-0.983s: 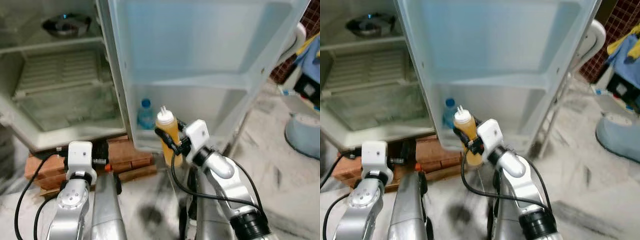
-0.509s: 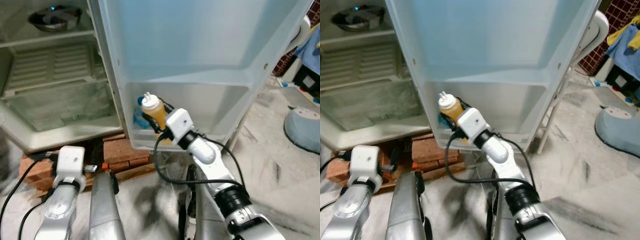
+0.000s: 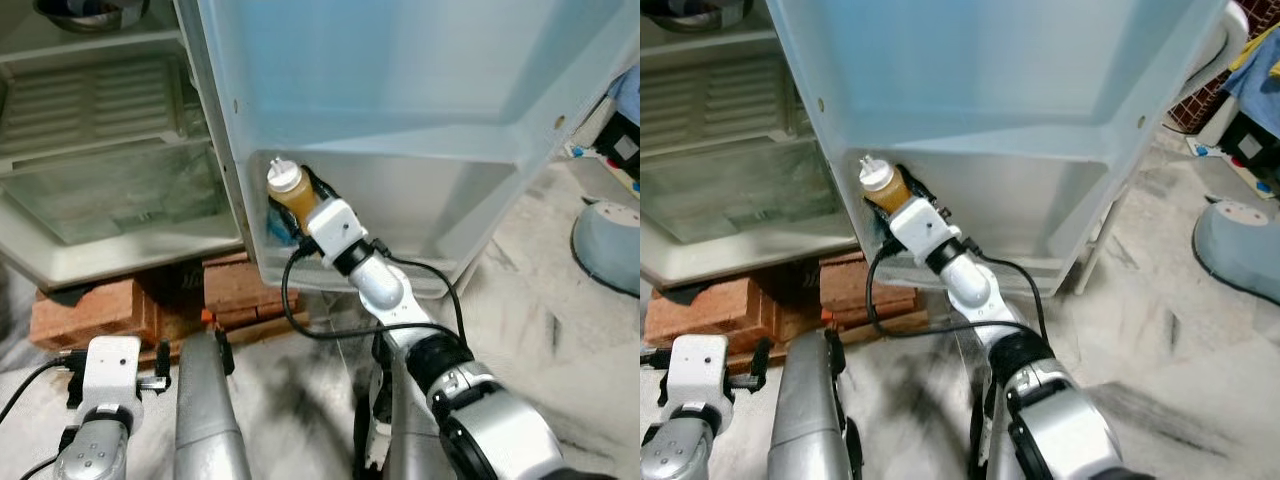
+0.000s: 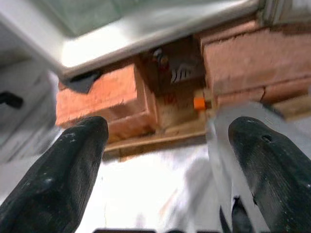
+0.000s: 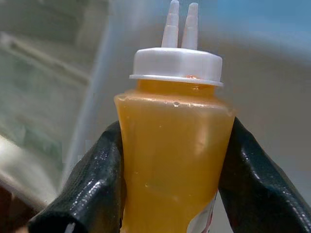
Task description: Restocking fridge
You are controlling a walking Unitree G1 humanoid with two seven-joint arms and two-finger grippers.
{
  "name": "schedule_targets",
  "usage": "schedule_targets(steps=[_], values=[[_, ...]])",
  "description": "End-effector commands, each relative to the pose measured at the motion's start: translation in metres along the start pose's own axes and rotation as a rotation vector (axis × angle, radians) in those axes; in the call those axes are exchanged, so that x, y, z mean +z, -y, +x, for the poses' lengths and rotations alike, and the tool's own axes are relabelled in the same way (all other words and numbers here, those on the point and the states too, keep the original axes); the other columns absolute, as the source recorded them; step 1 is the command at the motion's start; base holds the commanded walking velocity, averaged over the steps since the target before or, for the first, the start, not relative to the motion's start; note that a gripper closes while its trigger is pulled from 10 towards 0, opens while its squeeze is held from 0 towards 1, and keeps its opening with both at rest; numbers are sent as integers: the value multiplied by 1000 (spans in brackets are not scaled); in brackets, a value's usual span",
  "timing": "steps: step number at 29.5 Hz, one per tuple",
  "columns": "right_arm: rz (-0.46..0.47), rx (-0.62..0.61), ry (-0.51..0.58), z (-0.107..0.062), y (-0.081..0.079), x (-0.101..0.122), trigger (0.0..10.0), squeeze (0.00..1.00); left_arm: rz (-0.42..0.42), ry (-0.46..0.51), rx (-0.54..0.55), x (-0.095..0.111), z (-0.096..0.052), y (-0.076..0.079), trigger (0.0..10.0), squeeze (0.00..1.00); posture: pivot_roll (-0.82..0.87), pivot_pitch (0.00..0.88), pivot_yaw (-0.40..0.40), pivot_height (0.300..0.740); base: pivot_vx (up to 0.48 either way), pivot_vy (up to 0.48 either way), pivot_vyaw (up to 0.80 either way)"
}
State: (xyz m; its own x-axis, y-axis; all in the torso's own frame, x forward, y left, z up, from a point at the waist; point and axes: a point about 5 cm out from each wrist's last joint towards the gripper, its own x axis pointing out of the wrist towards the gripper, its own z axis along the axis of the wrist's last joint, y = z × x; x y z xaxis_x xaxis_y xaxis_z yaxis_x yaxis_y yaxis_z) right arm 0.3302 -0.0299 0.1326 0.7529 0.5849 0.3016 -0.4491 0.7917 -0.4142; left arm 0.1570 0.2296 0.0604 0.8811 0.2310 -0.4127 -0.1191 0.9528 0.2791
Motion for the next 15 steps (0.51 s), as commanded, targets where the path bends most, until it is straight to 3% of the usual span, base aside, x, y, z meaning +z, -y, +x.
schedule_targets(steps=[1, 5, 12, 15], values=[[1, -54, -29, 1, 5, -3, 10000, 0, 11, 9, 6, 4, -5, -4, 10000, 0, 332, 233, -10, 464, 0, 0, 0], [12, -124, -23, 5, 13, -2, 10000, 0, 14, 9, -6, 5, -12, -5, 10000, 0, 339, 250, -5, 464, 0, 0, 0], [-89, -217, -11, 20, 23, 7, 10000, 0, 38, 19, -6, 10, -21, -9, 10000, 0, 388, 272, -5, 464, 0, 0, 0], [-55, -269, 4, 27, 26, 13, 10000, 0, 50, 18, 17, 11, -27, -15, 10000, 0, 409, 277, -5, 464, 0, 0, 0]])
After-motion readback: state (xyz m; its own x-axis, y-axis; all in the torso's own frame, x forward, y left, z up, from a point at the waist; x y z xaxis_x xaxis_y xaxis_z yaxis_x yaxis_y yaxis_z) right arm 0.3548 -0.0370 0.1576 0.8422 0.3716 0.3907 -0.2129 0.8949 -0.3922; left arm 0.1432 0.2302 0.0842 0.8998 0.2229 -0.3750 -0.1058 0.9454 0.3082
